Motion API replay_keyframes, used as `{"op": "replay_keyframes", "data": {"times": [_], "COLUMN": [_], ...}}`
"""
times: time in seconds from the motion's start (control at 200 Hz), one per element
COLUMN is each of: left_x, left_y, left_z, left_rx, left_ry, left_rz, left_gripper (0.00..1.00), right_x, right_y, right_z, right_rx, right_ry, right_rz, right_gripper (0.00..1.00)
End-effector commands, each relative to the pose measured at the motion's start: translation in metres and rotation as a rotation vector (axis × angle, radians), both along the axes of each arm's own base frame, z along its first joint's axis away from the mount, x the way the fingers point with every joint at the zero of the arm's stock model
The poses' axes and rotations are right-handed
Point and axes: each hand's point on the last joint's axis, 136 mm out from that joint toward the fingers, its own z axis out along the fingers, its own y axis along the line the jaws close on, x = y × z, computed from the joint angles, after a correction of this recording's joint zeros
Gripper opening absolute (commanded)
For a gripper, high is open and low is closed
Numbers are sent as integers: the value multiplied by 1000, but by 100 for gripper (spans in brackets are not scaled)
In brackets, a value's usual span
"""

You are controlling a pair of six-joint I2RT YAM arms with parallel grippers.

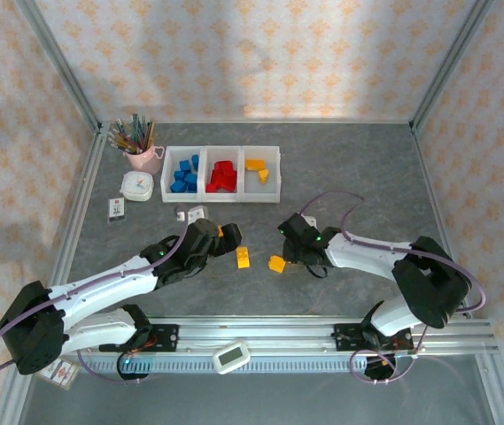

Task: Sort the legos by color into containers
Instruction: Pick up the lego from the center of the table, then place the lego in the container.

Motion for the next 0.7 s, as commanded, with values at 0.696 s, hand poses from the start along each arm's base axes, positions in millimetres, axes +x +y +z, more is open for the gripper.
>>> {"op": "replay_keyframes", "data": {"times": [0.696], "left_x": [41], "left_y": [53], "left_z": [84], "left_rx": [8], "left_ry": [-184], "left_rz": [179], "left_gripper": [99], "right_x": [164], "right_y": [83], "right_z": [132], "right_rx": [92], "right_ry": [-425], "right_rz": [102], "right_gripper": [37]}}
